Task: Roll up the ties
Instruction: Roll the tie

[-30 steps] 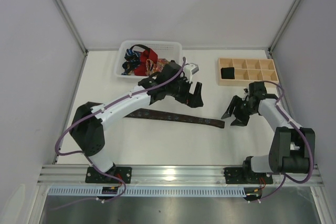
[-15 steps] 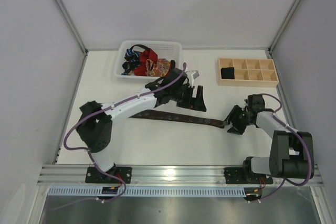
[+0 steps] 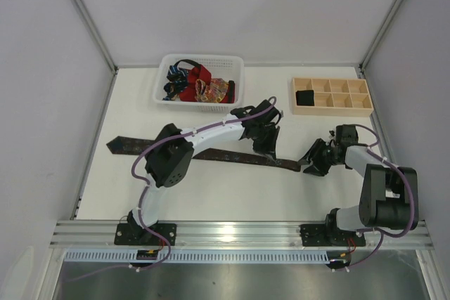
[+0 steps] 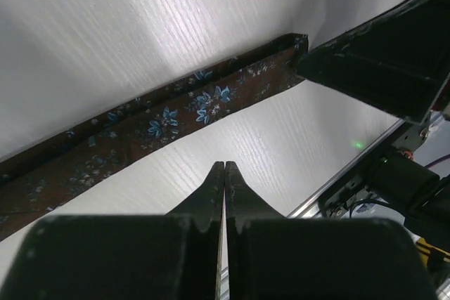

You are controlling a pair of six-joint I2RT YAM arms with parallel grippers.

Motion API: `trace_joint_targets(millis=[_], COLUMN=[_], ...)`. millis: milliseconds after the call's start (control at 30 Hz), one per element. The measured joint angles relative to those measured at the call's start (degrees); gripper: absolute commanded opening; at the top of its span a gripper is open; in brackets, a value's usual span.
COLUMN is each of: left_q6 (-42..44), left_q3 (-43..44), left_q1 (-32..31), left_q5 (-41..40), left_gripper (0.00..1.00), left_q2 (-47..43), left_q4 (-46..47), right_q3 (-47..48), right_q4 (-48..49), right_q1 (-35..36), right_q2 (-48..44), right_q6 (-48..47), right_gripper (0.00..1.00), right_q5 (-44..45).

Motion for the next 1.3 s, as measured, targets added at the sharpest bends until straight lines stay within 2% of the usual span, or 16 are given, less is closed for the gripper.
trace_joint_targets(millis=[267, 867, 1200, 1300], left_q6=[-1.01, -2.69, -2.95, -2.95], left_q3=[0.90, 9.05, 9.53, 9.53], left_q1=[-0.52, -0.46, -0.33, -0.20], left_q5=[1.95, 4.44, 4.46, 4.44], left_gripper=[0.00, 0.00, 0.01, 0.00], left_q2=[3.56, 11.34, 12.70, 12.70], left_q4=[-0.79, -1.29, -2.16, -2.19], right_q3=[3.26, 3.26, 3.26, 3.26], right_q4=[0.98, 1.44, 1.55, 1.55], right_q1=[-0.28, -0.37, -0.37, -0.37], right_q2=[6.38, 7.45, 7.76, 7.82], right_q6=[-3.78, -6.12, -6.23, -6.27], right_gripper=[0.48, 0.47, 0.45, 0.42], right_q5=[-6.16, -8.46, -8.96, -8.96])
